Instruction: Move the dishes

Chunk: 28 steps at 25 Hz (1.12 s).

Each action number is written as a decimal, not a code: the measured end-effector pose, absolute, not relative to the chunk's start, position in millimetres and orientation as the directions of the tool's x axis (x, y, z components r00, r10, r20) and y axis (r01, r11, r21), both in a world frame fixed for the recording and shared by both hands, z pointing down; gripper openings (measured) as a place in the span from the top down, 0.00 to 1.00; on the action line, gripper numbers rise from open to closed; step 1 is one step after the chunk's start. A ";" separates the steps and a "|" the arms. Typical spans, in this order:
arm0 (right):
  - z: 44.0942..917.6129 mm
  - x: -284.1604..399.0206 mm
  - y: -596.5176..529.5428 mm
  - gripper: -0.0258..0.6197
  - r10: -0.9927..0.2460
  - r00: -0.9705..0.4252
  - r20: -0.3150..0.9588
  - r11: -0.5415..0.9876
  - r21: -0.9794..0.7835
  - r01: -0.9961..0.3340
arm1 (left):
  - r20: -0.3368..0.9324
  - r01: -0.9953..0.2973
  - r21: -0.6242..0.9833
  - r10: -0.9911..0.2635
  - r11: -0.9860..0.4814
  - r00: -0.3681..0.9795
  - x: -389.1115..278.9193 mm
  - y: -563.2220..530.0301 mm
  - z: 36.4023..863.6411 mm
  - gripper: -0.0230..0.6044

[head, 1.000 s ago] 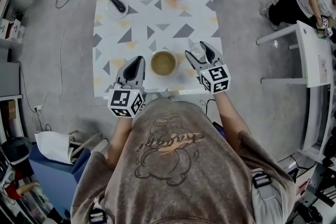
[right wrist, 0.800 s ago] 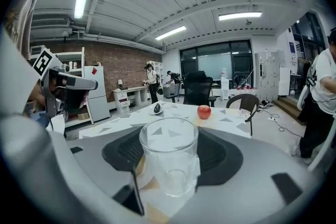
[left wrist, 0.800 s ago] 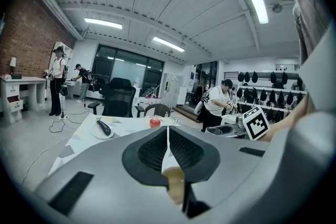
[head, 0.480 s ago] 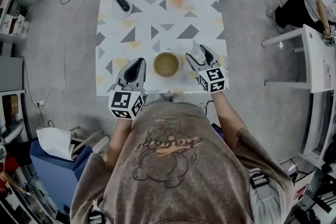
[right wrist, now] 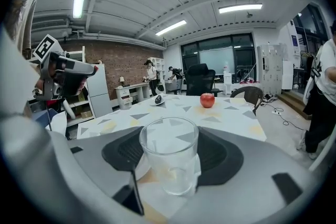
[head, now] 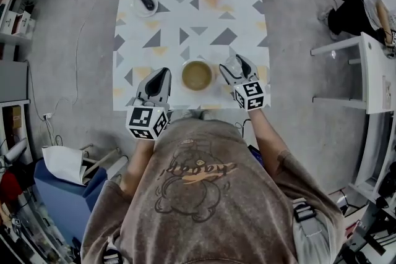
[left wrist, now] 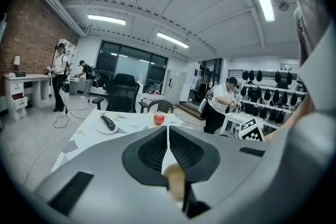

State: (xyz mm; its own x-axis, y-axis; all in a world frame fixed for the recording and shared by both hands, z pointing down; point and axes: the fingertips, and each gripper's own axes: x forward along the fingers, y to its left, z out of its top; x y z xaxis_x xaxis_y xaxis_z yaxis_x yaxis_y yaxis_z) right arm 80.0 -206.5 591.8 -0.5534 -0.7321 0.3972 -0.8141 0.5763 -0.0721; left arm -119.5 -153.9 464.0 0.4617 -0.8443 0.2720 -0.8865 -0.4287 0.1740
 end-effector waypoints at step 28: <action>542.9 83.2 -200.2 0.43 -0.742 -0.577 0.342 0.594 -0.065 -0.802 | 0.218 -0.883 0.221 -0.862 -0.414 0.458 -109.6 -153.4 457.9 0.92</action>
